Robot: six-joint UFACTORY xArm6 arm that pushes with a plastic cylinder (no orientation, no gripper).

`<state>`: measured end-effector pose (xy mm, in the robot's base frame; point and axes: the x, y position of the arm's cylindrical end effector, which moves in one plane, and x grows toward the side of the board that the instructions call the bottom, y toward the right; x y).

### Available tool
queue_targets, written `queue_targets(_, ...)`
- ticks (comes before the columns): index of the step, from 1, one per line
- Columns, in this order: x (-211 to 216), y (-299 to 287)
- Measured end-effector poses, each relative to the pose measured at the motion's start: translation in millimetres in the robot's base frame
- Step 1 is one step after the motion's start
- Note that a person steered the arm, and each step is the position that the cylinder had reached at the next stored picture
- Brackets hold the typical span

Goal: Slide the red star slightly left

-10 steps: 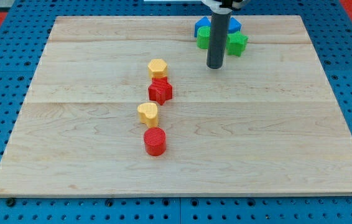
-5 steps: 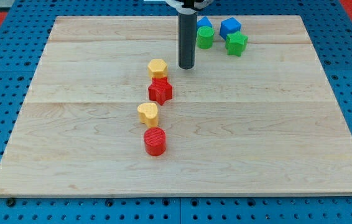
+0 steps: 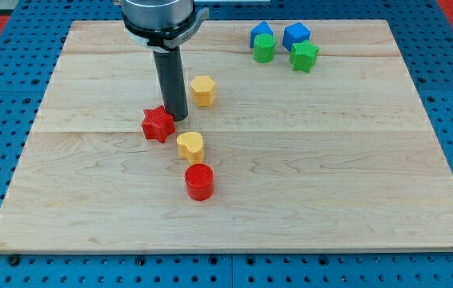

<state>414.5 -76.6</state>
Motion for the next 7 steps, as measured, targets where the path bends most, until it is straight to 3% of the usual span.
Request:
queue_targets(1,0,0)
queue_targets(2,33,6)
queue_targets(4,45,-78)
queue_targets(6,-84,-113)
queue_targets(7,-18,-33)
